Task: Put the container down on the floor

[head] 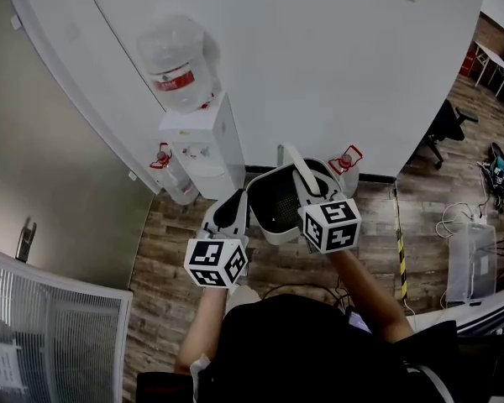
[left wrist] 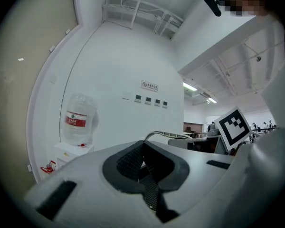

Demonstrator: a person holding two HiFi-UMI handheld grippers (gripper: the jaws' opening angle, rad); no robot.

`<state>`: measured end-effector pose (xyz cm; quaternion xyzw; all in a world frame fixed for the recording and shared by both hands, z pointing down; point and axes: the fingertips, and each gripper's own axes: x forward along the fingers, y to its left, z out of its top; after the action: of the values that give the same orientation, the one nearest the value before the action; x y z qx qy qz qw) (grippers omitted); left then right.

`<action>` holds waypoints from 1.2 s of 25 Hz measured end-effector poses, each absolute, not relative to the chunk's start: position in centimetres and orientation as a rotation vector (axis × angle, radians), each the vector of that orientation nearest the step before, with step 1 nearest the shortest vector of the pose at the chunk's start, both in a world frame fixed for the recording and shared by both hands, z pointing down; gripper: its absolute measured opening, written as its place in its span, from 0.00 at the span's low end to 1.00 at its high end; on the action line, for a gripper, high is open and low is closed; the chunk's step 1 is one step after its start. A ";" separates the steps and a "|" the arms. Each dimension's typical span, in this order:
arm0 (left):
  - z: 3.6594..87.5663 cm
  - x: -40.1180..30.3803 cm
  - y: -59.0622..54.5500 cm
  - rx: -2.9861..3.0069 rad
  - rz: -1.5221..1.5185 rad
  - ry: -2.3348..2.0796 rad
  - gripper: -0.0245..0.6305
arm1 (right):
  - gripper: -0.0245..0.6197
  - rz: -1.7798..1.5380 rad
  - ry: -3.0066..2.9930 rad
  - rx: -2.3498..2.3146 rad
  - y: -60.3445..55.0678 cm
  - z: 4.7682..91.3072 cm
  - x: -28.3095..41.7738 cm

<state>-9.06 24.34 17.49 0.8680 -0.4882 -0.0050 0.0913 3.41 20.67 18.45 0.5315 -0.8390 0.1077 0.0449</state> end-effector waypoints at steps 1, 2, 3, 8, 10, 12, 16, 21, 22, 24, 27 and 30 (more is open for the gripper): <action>17.5 -9.0 24.4 2.576 -0.014 -1.452 0.06 | 0.08 0.330 -2.566 1.620 20.7 18.5 3.4; 17.6 -9.0 24.5 2.574 -0.013 -1.454 0.06 | 0.08 0.333 -2.568 1.615 20.8 18.5 3.4; 17.7 -9.0 24.6 2.572 -0.010 -1.456 0.06 | 0.08 0.335 -2.567 1.611 20.8 18.6 3.4; 18.0 -9.5 24.2 2.560 0.001 -1.464 0.06 | 0.08 0.343 -2.560 1.600 20.0 19.0 3.0; 18.2 -10.0 23.8 2.547 0.000 -1.471 0.06 | 0.08 0.347 -2.560 1.594 19.6 19.1 2.7; 18.5 -10.5 23.3 2.531 -0.006 -1.472 0.06 | 0.08 0.349 -2.559 1.586 19.1 19.3 2.3; 19.1 -11.1 21.8 2.515 -0.021 -1.463 0.06 | 0.08 0.354 -2.550 1.588 17.8 19.7 1.8; 20.4 -11.9 19.2 2.499 -0.014 -1.454 0.06 | 0.08 0.359 -2.525 1.616 15.6 20.4 1.4; 20.6 -12.2 18.6 2.498 -0.008 -1.453 0.06 | 0.08 0.361 -2.519 1.618 15.0 20.5 1.2; 21.0 -13.0 17.0 2.495 0.000 -1.450 0.06 | 0.08 0.363 -2.508 1.623 13.6 20.7 0.7; 21.0 -14.6 14.3 2.479 0.000 -1.449 0.06 | 0.08 0.366 -2.496 1.633 11.2 20.7 -0.2; 20.7 -16.0 11.8 2.468 -0.015 -1.446 0.06 | 0.08 0.366 -2.487 1.646 8.9 20.3 -1.0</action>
<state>-16.04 11.77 20.68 0.8544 -0.5004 -0.0053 0.1400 -1.02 8.95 20.32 0.5466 -0.8257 0.1216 0.0685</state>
